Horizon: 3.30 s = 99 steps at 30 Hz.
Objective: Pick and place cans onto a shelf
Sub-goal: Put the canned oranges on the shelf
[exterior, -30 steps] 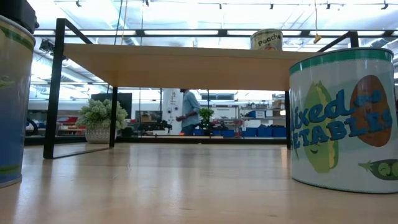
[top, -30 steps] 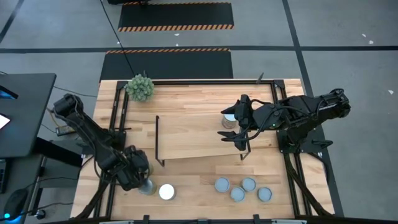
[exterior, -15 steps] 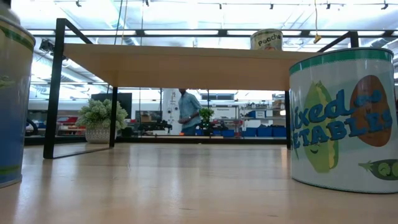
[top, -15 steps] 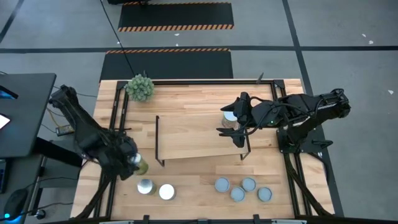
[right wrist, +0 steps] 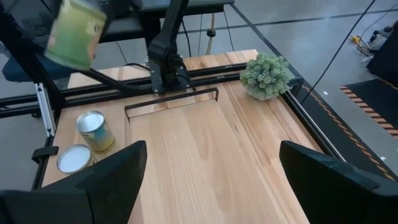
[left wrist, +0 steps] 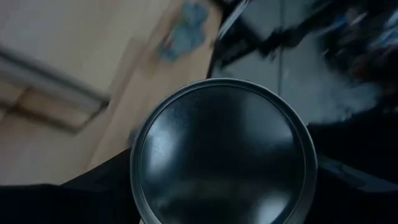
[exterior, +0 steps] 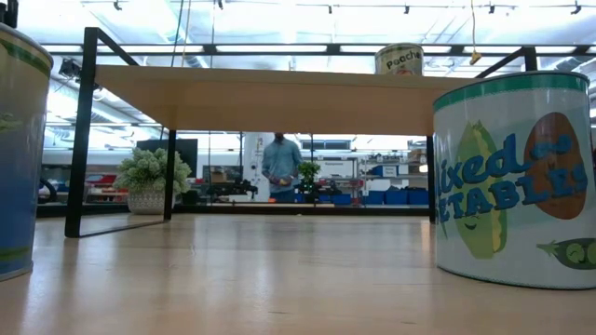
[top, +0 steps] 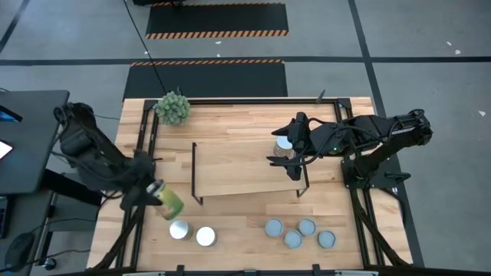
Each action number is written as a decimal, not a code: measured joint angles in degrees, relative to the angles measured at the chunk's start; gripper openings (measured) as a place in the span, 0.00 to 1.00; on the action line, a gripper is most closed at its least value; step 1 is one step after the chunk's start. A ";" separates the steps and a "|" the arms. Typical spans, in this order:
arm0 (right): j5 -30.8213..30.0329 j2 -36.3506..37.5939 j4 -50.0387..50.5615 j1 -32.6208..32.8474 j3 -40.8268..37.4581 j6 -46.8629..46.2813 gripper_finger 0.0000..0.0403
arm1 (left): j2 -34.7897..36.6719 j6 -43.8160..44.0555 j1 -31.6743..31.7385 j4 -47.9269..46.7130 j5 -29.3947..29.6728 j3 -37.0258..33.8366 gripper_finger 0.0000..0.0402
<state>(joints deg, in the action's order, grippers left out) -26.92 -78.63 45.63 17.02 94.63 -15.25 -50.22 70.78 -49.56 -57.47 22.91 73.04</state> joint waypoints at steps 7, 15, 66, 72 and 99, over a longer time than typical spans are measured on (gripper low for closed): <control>0.00 -0.02 -1.79 0.00 0.00 0.51 0.93 | -3.81 -11.21 5.01 8.23 3.79 3.95 0.78; -0.02 -0.02 -4.16 0.00 0.00 2.92 0.93 | -15.04 -28.93 16.10 9.91 -1.92 17.01 0.78; -8.35 9.30 15.46 6.86 0.00 -13.35 0.93 | -51.87 -54.56 41.48 20.11 -18.13 29.06 0.78; -8.51 9.27 15.86 6.90 0.00 -13.62 0.93 | -52.26 -56.94 41.68 14.76 -18.11 29.04 0.78; -7.93 9.27 15.71 6.95 0.00 -13.75 0.93 | -54.60 -67.66 41.57 5.19 -16.54 28.99 0.87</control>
<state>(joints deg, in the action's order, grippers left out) -34.85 -69.36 61.34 23.97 94.63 -28.99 -104.81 3.11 -7.99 -52.28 6.37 102.04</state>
